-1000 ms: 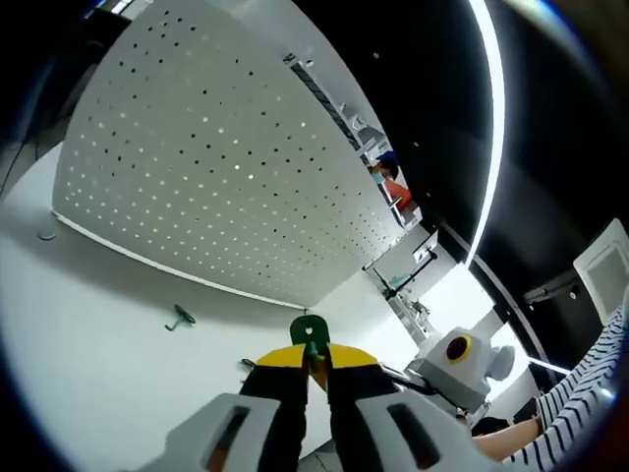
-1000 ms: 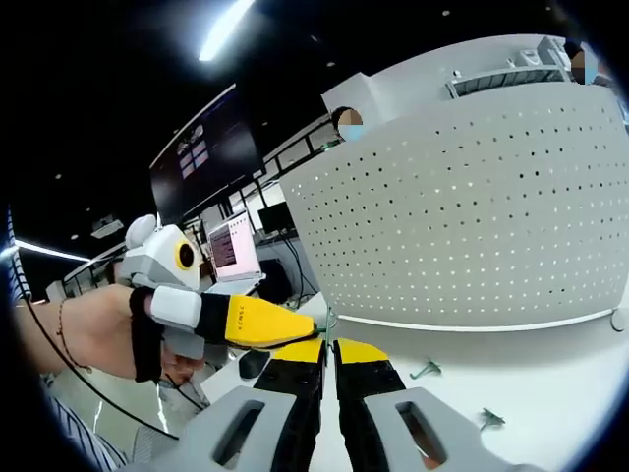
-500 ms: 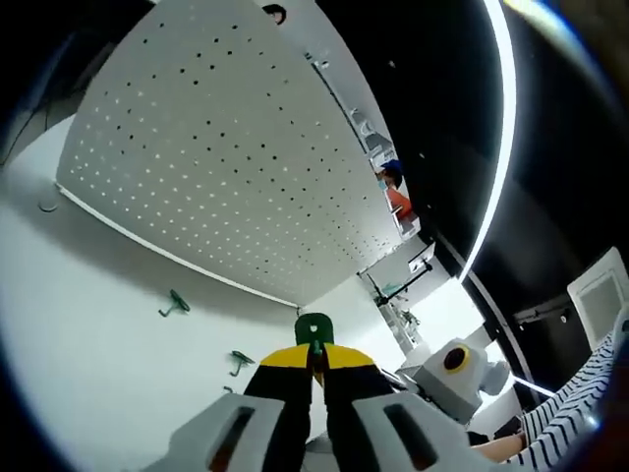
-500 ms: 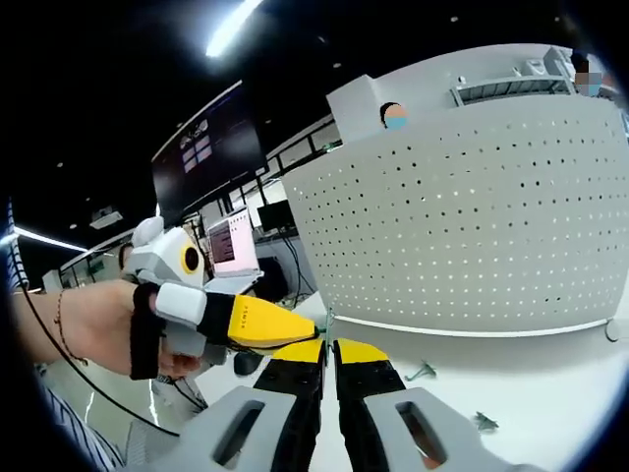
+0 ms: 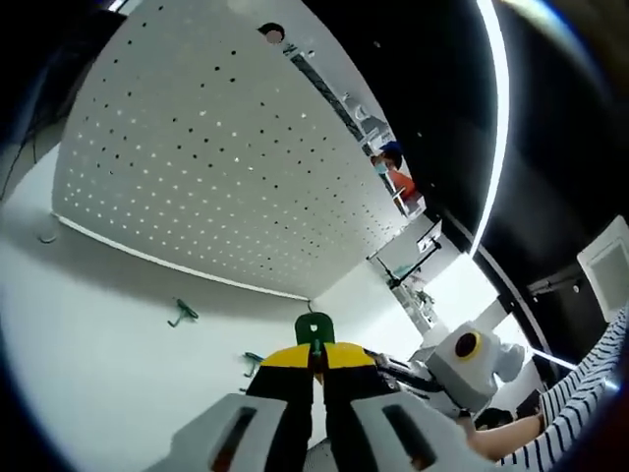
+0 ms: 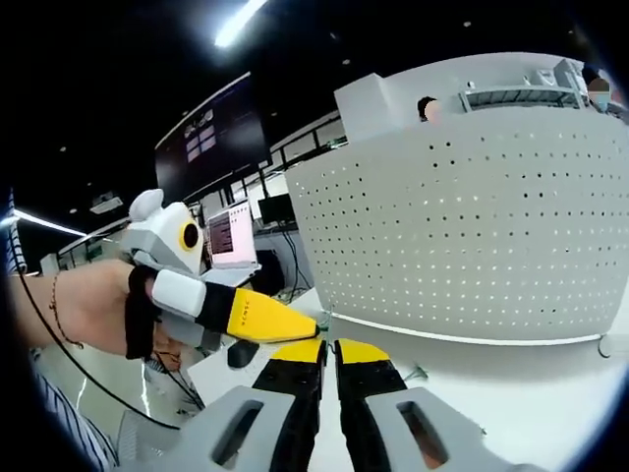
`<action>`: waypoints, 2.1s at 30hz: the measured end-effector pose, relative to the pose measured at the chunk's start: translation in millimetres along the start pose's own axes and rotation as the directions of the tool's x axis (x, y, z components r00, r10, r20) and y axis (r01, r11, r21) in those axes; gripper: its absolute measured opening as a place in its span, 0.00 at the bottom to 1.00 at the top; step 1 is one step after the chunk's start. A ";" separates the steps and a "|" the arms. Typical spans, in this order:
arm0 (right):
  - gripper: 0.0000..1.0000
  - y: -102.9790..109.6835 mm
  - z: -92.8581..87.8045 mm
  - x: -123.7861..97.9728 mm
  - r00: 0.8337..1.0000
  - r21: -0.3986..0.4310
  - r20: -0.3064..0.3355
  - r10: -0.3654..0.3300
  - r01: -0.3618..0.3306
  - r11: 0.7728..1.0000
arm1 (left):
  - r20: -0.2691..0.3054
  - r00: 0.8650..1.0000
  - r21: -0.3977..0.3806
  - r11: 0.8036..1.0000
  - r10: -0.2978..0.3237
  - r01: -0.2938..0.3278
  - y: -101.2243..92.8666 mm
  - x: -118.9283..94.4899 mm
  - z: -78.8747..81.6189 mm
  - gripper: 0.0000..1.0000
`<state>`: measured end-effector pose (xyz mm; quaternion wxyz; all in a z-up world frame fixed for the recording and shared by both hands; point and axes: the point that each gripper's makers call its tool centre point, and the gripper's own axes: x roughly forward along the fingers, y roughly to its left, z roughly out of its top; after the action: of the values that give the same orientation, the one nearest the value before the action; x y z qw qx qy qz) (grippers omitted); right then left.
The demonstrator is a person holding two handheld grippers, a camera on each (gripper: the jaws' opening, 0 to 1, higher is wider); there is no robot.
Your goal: Insert the hook assembly into the mounting plate slot until the hook locks in place.
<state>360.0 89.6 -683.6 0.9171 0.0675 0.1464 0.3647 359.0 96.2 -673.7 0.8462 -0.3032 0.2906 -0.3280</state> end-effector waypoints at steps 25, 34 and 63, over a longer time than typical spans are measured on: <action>0.27 -16.6 4.6 -9.9 0.997 -0.023 -0.061 -0.041 0.040 0.999 | 0.046 0.992 0.217 0.968 0.115 -0.122 3.3 1.0 13.9 0.01; 0.45 -54.7 -7.2 -33.0 0.970 -0.102 -0.111 -0.214 0.203 0.974 | 0.120 0.976 0.287 0.934 0.184 -0.212 17.9 -5.9 31.7 0.01; 0.67 -126.0 -47.8 -102.7 0.861 -0.086 -0.181 -0.475 0.468 0.880 | 0.402 0.870 0.351 0.829 0.287 -0.436 40.9 -18.6 128.1 0.01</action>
<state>355.6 -71.6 -735.4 0.9605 -0.0245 0.2411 0.1370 451.5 175.7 -614.2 0.9754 -0.0978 0.1166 -0.1595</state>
